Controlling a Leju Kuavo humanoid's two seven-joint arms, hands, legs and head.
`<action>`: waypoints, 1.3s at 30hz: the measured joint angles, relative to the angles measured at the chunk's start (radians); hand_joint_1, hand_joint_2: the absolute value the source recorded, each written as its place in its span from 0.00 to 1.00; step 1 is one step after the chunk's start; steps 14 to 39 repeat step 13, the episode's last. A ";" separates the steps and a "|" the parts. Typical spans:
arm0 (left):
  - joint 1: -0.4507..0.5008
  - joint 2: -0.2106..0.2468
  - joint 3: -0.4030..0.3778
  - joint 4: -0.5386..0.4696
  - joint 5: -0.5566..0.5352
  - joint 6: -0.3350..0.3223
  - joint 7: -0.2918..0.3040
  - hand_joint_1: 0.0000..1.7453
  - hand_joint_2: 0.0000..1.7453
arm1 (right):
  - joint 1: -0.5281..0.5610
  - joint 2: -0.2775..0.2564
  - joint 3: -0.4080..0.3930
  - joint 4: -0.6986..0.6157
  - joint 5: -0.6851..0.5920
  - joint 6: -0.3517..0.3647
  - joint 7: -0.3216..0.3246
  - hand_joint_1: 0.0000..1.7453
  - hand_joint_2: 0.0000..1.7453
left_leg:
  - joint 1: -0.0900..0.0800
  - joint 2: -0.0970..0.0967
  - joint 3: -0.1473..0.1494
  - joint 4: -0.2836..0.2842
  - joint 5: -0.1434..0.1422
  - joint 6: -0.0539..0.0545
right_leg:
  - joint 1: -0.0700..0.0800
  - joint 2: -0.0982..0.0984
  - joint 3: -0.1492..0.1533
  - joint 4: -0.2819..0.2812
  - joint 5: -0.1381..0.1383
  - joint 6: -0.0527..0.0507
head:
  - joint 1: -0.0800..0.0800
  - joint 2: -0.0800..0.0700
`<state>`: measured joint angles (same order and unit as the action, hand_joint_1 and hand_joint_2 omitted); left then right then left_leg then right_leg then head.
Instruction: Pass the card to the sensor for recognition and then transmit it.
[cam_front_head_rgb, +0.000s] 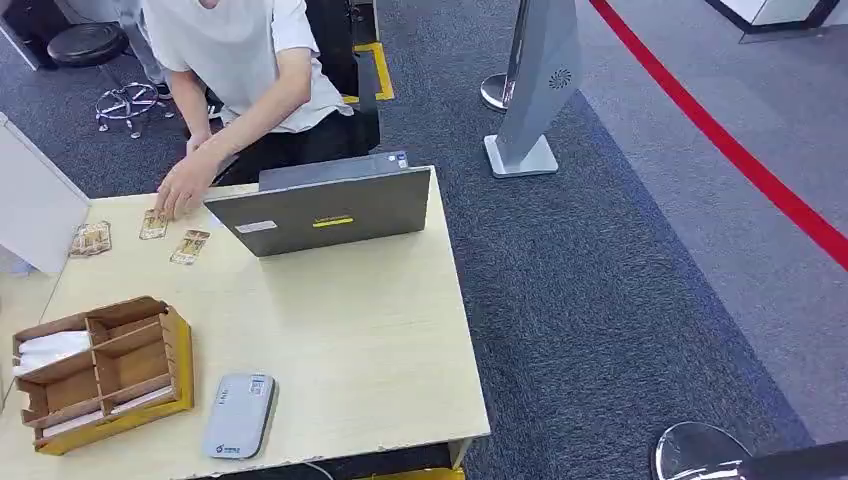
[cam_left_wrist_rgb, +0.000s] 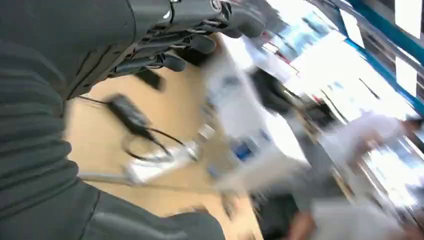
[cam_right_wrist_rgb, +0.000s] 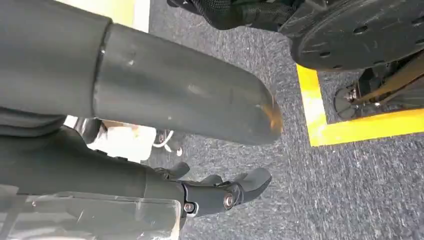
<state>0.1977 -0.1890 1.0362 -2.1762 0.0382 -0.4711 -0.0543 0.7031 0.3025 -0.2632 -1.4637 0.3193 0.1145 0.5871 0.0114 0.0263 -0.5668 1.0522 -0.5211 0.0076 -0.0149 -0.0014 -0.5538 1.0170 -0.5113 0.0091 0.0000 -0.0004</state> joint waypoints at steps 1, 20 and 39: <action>-0.030 -0.031 0.101 0.041 0.011 0.017 0.049 0.00 1.00 | -0.001 0.000 0.000 -0.002 0.009 0.005 -0.001 0.00 0.00 | 0.000 0.000 0.001 0.000 0.000 0.000 | 0.000 0.000 0.001 0.000 0.000 0.000 | 0.000 0.000; -0.138 -0.167 0.418 0.676 -0.359 0.465 0.207 0.00 1.00 | -0.046 0.000 -0.020 0.004 0.130 0.118 -0.076 0.00 0.00 | -0.001 -0.010 0.004 0.000 0.000 0.001 | -0.001 -0.011 0.007 -0.001 -0.003 0.003 | -0.001 0.000; -0.138 -0.167 0.418 0.676 -0.359 0.465 0.207 0.00 1.00 | -0.046 0.000 -0.020 0.004 0.130 0.118 -0.076 0.00 0.00 | -0.001 -0.010 0.004 0.000 0.000 0.001 | -0.001 -0.011 0.007 -0.001 -0.003 0.003 | -0.001 0.000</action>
